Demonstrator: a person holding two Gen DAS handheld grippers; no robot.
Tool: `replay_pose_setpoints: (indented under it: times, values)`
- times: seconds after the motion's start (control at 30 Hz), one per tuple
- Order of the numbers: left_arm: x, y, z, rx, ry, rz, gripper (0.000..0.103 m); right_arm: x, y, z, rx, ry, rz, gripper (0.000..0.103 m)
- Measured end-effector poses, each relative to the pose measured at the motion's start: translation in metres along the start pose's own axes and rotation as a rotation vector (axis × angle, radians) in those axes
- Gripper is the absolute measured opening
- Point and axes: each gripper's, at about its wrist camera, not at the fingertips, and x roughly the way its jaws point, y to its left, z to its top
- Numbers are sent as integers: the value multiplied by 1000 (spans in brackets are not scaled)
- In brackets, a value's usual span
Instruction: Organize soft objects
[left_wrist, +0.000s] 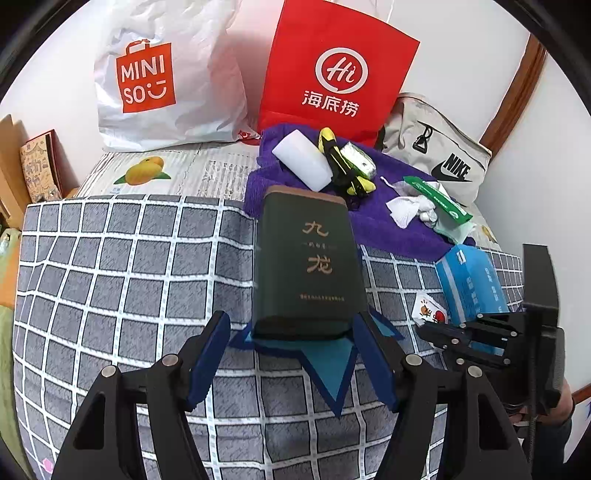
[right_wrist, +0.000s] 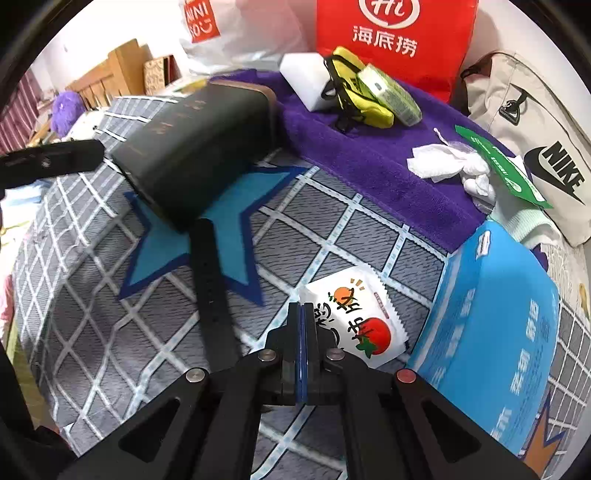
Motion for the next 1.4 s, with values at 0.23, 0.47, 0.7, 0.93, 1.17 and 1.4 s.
replay_pose_setpoints:
  times: [0.23, 0.47, 0.7, 0.93, 1.17, 1.4]
  values:
    - [-2, -7, -18, 3, 20, 4, 67, -40, 6, -14, 25, -80, 19, 0]
    - [3, -29, -42, 20, 64, -9, 67, -72, 5, -29, 51, -157, 47, 0]
    - [29, -63, -55, 28, 114, 15, 67, -101, -8, -40, 91, -246, 56, 0]
    - [51, -97, -52, 22, 136, 68, 67, -131, -35, -40, 114, -342, 62, 0]
    - [83, -132, -48, 58, 159, 137, 76, -150, -63, -42, 155, -403, 40, 0]
    - [79, -128, -59, 107, 150, 205, 80, -146, -71, -48, 177, -414, 49, 0]
